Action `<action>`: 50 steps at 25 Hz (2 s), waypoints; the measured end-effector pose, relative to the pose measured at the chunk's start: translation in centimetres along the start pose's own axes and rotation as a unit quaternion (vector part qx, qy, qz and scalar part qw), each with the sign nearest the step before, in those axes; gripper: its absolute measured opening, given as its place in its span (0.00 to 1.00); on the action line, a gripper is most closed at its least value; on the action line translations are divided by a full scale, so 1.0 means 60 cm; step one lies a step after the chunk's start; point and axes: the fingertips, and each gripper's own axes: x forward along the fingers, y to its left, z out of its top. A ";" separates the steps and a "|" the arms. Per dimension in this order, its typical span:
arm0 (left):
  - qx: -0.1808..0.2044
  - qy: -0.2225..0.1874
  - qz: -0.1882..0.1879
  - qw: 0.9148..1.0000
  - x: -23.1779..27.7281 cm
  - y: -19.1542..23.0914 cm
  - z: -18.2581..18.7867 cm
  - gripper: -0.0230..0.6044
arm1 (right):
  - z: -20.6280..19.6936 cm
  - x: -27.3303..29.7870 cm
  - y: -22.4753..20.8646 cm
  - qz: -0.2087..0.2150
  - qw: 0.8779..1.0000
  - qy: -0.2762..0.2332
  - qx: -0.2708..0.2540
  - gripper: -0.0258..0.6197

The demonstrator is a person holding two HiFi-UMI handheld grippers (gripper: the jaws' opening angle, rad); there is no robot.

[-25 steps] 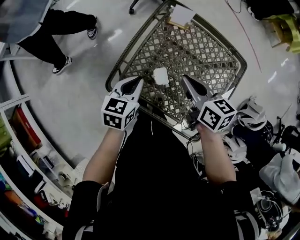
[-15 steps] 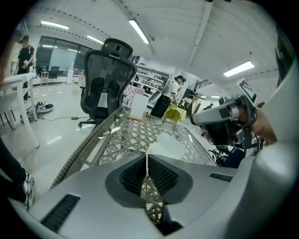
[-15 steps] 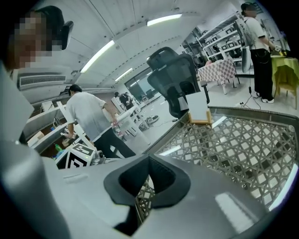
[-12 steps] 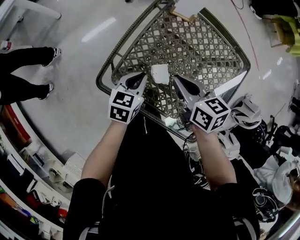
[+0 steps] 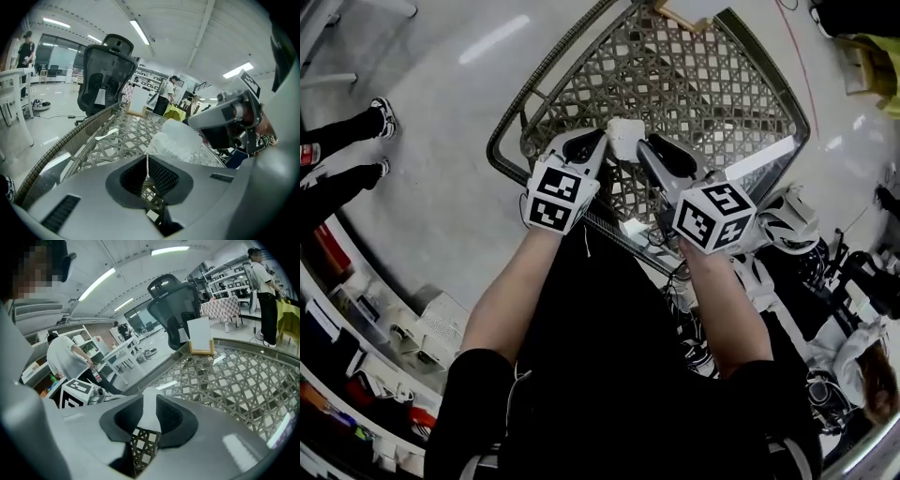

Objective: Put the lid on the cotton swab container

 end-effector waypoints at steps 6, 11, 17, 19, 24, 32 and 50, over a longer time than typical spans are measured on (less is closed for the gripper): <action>-0.005 0.001 -0.015 1.000 0.009 -0.018 -0.005 0.06 | -0.010 0.006 -0.005 -0.018 1.000 0.018 -0.018 0.07; -0.013 0.002 -0.026 1.000 0.016 -0.027 -0.005 0.06 | -0.022 0.009 -0.008 -0.027 0.999 0.035 -0.023 0.06; -0.015 0.003 -0.032 0.999 0.016 -0.028 -0.005 0.06 | -0.031 0.020 -0.001 -0.052 0.992 0.063 -0.092 0.06; -0.016 0.004 -0.030 0.999 0.013 -0.021 -0.005 0.06 | -0.031 0.025 0.003 -0.056 0.989 0.075 -0.115 0.06; -0.024 0.002 -0.020 1.000 -0.001 0.003 -0.006 0.06 | -0.033 0.030 0.003 -0.058 0.986 0.100 -0.119 0.06; -0.025 0.000 -0.009 1.000 -0.016 0.035 -0.003 0.06 | -0.034 0.037 0.004 -0.082 0.976 0.113 -0.167 0.06; -0.030 -0.017 -0.026 0.999 -0.072 0.027 0.049 0.06 | -0.044 0.045 -0.010 -0.099 0.980 0.127 -0.117 0.06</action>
